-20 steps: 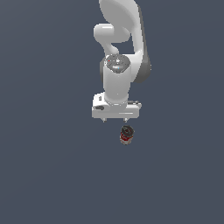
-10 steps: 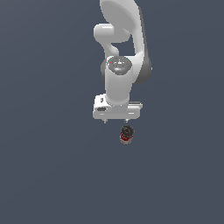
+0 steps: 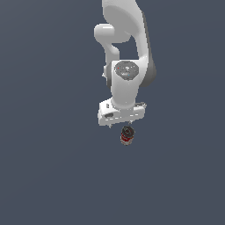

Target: Pick up the object and move it to a goal position.

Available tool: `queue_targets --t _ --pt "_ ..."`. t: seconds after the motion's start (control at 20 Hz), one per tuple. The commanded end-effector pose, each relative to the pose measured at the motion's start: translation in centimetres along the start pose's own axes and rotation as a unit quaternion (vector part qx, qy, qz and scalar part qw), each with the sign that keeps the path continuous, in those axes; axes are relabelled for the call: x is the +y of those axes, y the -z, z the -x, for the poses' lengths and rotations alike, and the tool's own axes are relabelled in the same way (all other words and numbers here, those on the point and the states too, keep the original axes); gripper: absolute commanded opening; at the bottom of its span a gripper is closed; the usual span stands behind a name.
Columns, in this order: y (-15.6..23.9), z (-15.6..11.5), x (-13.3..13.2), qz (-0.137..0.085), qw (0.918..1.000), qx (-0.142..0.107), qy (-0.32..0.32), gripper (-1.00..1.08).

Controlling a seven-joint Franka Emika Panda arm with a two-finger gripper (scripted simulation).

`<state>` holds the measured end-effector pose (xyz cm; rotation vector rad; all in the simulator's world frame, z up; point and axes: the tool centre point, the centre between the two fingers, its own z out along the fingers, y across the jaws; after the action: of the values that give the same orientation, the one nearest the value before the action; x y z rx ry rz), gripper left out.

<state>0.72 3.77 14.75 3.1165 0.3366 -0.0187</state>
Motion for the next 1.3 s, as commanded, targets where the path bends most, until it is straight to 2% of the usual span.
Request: queue_targets --t 0.0,0.3,0.6,0.85,1.25 --pt "-0.4 -0.5 -0.7 0.000 0.9993 0.001 0.037 1.00" --pt "-1.2 -1.5 -2.2 -0.001 0.9927 0.004 0.121 1.00" --pt "-1.7 -2.1 -3.2 -0.001 0.9850 0.006 0.173 1.00" --pt "-1.9 -2.3 -3.6 -0.002 0.9814 0.007 0.192 1.00" --pt "-3.0 -2.3 -3.7 -0.002 0.9814 0.007 0.192 1.00"
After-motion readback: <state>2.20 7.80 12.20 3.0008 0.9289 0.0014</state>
